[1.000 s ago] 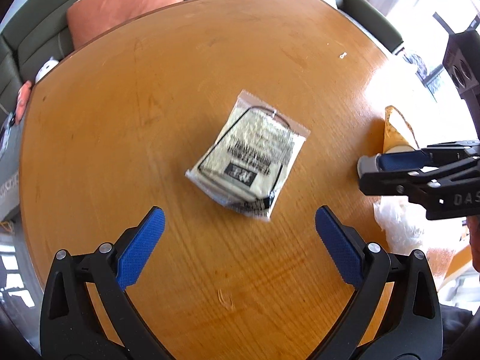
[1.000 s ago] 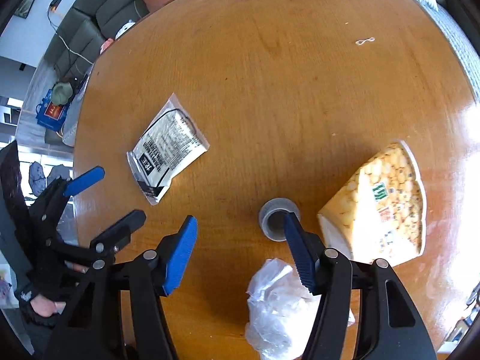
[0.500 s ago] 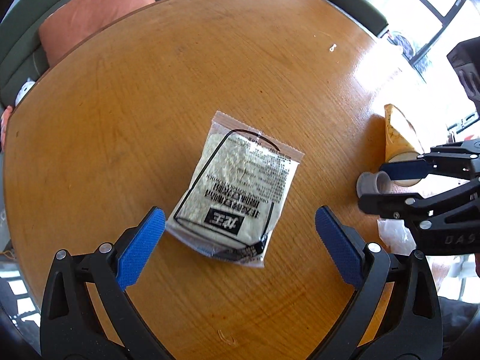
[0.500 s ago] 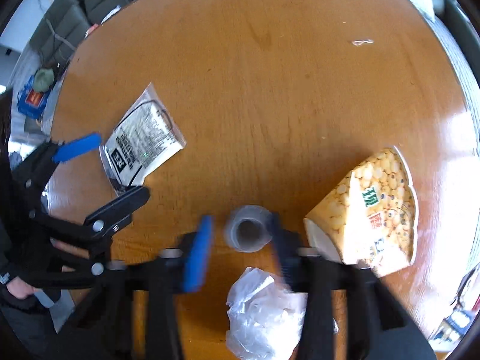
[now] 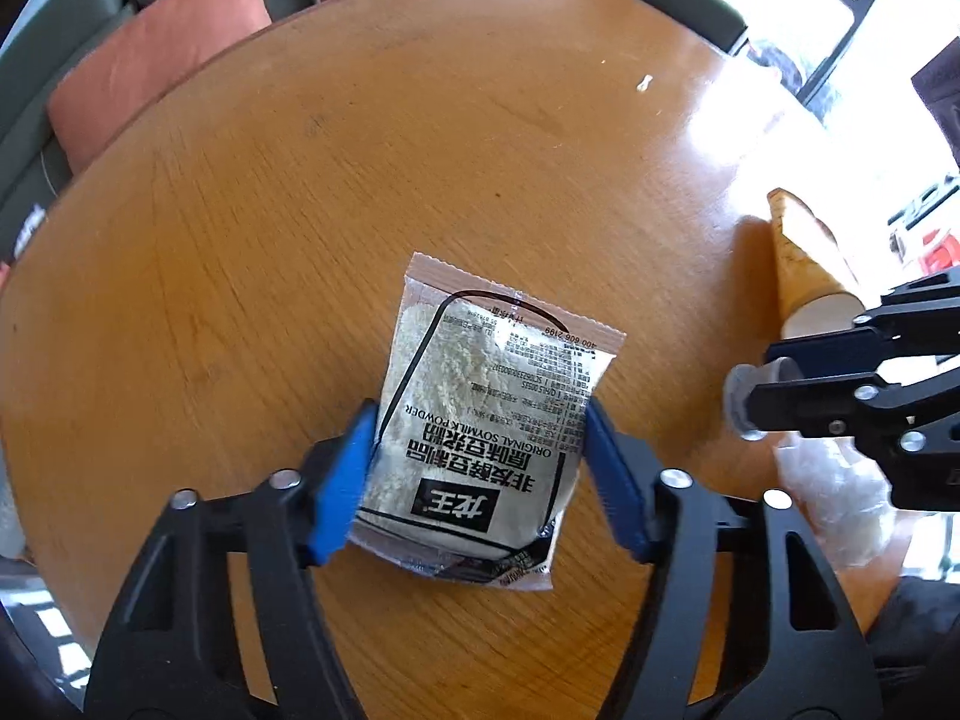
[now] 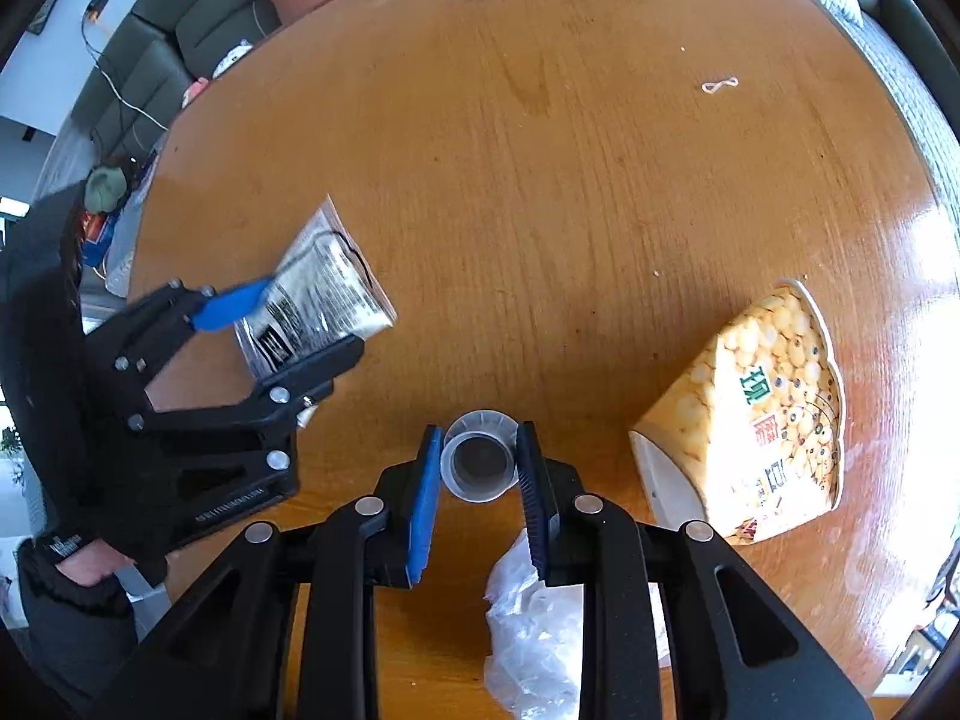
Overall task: Collect trash
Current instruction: 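Grasp the seasoning packet with the left tool while the right tool grasps the small white cup, then carry the seasoning packet and white cup toward the black bin with both tools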
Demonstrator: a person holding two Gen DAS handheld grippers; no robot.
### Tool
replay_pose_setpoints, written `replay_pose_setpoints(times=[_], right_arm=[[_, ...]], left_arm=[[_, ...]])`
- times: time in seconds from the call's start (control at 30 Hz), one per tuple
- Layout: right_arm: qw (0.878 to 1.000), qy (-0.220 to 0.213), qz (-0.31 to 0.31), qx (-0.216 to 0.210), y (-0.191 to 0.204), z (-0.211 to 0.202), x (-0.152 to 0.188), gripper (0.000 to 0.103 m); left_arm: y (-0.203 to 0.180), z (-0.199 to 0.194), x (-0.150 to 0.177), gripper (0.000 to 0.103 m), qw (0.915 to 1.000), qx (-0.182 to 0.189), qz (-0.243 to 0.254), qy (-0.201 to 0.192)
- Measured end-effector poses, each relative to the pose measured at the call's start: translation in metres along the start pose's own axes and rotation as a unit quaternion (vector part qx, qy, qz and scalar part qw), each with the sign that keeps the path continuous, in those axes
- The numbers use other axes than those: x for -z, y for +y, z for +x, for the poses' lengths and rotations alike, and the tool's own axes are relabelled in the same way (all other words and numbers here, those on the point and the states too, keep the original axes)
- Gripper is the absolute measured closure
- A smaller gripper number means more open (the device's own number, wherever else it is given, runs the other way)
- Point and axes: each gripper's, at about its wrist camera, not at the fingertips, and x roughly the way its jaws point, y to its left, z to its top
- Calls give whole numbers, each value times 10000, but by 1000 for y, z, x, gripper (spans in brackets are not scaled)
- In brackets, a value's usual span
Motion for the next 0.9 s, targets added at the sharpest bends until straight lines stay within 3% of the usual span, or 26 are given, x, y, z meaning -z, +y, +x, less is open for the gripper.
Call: replay_pose_setpoints(times=[0.13,0.27,0.67,0.9], right_arm=[[9999,-73,-62,-63,8,-7,12,76],[9995,-99,-266,-111,24,-13,23,76],[9931,-103,-1121,-336,142,-5,47,76],[9854,42,-1645,-427,211,7,69,76]], left_arm=[[9,-8,17,42,9981,17,-614,-88],[21,-25,45,43,9920,326,-1177,-313],[63,-91,139,43,9834,98,-1663,-727],[97,-122,201,43,9728,-78,-2148,-867]])
